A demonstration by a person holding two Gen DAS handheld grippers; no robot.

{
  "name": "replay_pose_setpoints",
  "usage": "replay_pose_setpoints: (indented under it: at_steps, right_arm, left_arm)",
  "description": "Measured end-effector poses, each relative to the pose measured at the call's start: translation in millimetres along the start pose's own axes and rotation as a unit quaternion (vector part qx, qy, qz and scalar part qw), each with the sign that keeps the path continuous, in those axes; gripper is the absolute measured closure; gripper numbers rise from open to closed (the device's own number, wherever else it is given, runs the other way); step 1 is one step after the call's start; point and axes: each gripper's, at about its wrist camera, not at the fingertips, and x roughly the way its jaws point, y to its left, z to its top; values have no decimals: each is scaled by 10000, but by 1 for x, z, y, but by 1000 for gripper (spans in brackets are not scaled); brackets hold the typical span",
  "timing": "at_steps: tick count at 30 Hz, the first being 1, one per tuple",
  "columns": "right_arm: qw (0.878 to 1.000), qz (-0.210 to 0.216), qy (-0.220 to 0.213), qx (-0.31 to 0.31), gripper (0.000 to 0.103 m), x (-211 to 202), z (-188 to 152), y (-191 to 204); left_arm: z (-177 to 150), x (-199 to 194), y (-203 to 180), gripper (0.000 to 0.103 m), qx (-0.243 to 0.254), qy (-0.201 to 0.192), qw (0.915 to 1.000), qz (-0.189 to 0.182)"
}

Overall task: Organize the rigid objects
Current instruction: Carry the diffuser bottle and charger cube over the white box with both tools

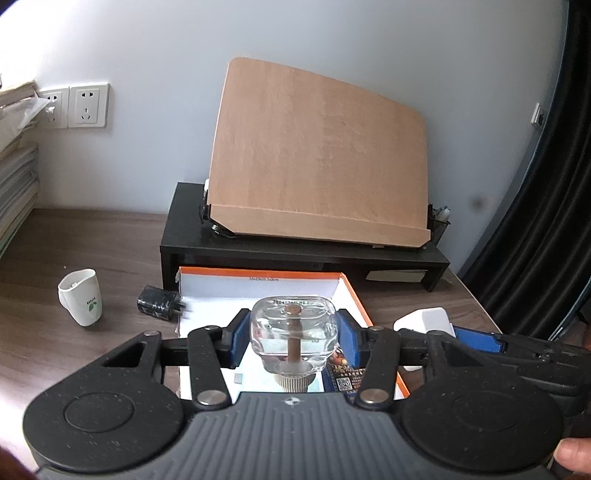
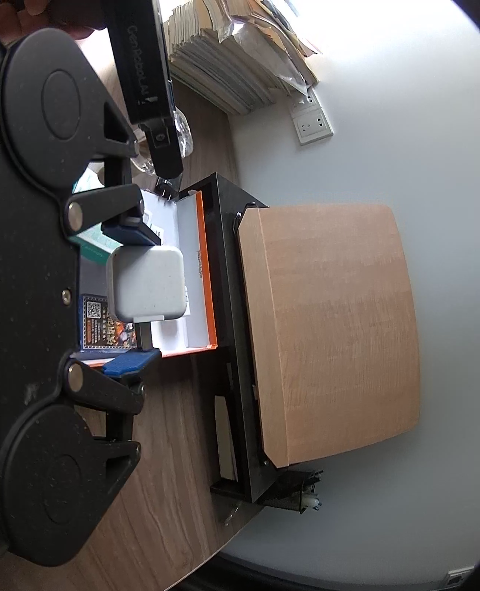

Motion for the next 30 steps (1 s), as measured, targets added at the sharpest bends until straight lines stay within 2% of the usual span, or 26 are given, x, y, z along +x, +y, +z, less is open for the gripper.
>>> replay_pose_setpoints:
  at_steps: [9,30]
  right_arm:
    - [10000,48,-14,-34,33,5,7,3]
    - [9999,-62,86,-33,33,17,7,-1]
  left_arm:
    - [8,4,-2,53,-8,5,9998,183]
    - [16,25,-9,53,34,159,9998,149]
